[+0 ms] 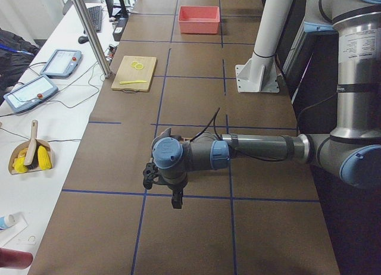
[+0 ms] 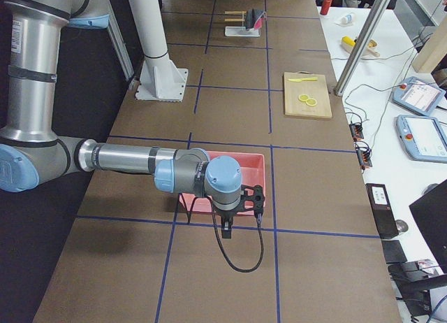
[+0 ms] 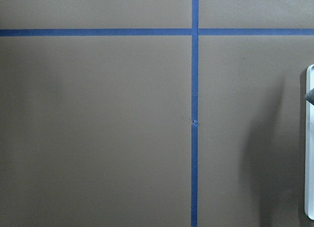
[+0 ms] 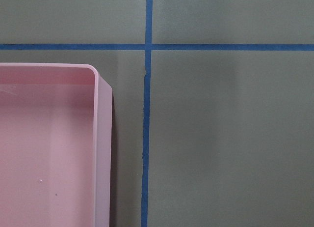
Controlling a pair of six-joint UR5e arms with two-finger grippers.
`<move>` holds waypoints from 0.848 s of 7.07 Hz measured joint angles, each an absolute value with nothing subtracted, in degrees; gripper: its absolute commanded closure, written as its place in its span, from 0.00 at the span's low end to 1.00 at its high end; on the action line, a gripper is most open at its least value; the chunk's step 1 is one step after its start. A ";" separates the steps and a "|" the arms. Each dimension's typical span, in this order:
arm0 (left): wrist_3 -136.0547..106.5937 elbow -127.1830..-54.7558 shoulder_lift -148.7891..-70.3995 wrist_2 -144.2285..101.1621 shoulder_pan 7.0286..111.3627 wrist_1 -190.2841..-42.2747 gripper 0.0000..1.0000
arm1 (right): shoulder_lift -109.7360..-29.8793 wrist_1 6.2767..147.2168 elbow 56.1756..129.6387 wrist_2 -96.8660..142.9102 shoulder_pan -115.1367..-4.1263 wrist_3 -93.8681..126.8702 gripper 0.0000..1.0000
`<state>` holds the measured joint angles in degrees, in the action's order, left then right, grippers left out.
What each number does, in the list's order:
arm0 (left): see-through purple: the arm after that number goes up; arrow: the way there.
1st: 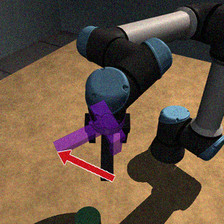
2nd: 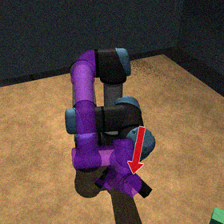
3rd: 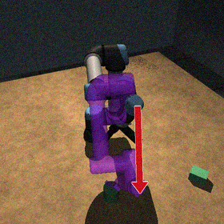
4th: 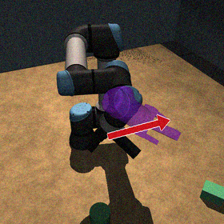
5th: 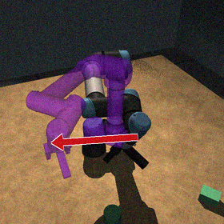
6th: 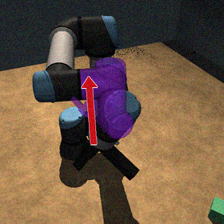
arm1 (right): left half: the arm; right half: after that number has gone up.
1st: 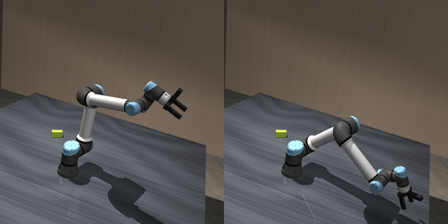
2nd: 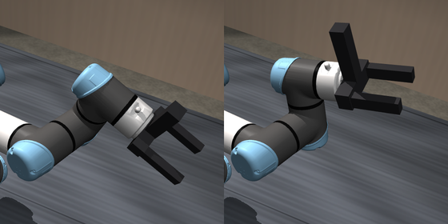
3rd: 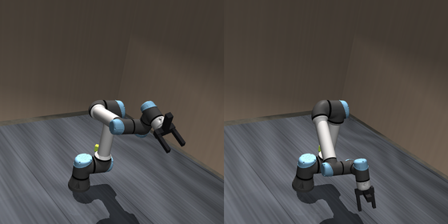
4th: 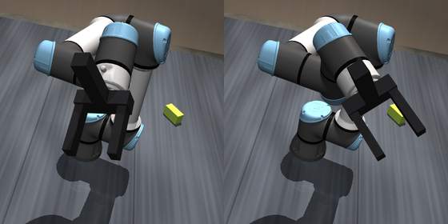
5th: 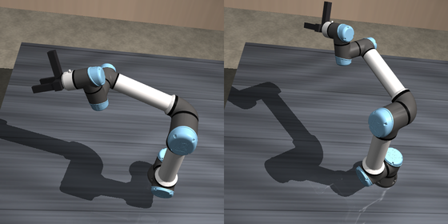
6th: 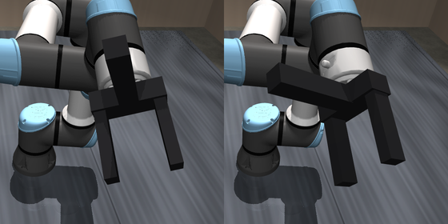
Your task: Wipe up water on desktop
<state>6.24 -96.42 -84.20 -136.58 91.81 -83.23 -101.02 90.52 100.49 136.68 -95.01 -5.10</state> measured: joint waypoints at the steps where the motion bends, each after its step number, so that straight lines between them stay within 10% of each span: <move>1: 6.24 -96.42 -84.20 -136.58 91.81 -83.23 0.00 | -101.04 90.48 100.51 136.70 -95.01 -5.08 0.00; 6: 5.31 -98.13 -84.38 -137.18 91.81 -83.62 0.00 | -100.96 90.34 100.64 136.86 -95.01 -4.60 0.00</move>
